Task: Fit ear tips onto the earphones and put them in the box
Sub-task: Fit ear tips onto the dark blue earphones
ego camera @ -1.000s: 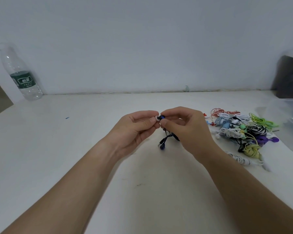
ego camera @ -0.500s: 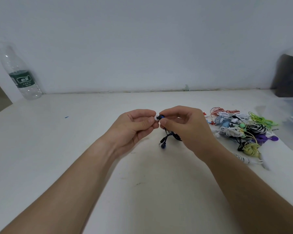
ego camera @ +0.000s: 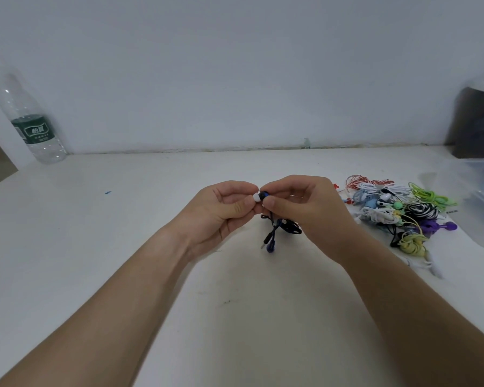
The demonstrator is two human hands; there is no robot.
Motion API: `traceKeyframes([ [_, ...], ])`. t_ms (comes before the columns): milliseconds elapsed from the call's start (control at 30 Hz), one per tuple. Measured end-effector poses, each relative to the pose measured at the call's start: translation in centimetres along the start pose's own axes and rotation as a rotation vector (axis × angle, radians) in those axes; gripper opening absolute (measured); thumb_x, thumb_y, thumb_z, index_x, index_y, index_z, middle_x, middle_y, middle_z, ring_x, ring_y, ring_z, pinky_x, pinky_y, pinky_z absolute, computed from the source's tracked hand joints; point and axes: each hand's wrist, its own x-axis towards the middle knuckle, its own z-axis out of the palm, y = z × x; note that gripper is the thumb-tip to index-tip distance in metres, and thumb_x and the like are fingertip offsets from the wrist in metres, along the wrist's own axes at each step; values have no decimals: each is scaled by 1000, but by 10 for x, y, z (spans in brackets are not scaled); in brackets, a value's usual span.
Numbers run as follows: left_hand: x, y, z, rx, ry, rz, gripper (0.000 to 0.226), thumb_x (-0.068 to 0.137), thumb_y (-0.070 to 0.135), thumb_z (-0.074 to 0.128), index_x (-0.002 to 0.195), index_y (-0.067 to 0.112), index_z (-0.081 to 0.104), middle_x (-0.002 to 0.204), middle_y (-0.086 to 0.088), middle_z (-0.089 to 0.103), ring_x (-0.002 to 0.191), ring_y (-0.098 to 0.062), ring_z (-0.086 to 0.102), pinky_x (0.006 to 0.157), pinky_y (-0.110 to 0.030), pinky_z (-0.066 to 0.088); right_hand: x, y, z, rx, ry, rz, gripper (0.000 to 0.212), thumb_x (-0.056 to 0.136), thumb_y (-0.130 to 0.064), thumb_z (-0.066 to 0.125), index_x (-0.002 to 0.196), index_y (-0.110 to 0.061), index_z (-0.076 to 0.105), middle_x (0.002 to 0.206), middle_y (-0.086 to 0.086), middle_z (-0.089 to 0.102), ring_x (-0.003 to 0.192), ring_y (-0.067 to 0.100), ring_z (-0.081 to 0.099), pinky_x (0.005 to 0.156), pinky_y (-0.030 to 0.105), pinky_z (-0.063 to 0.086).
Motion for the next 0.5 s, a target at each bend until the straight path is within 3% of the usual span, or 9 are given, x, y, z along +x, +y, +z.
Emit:
traceKeyframes([
  [267, 0, -1, 0, 19, 13, 0, 26, 70, 1, 66, 96, 6, 66, 80, -8, 75, 74, -16, 74, 67, -18, 57, 1, 0, -3, -74, 4, -33, 17, 86, 10, 69, 95, -3, 75, 87, 16, 76, 84, 37, 73, 75, 31, 59],
  [367, 0, -1, 1, 34, 17, 2, 28, 69, 2, 67, 97, 6, 66, 80, -8, 76, 74, -16, 74, 67, -18, 57, 2, 1, -4, -135, 9, -44, 18, 84, 9, 71, 95, -4, 75, 88, 14, 77, 83, 33, 74, 81, 38, 61],
  [500, 0, -2, 0, 41, 22, -1, 28, 69, 3, 68, 97, 6, 67, 82, -8, 76, 76, -17, 75, 67, -18, 58, 3, 1, -4, -208, 10, -56, 18, 83, 7, 73, 94, -8, 76, 85, 7, 78, 80, 26, 75, 79, 35, 62],
])
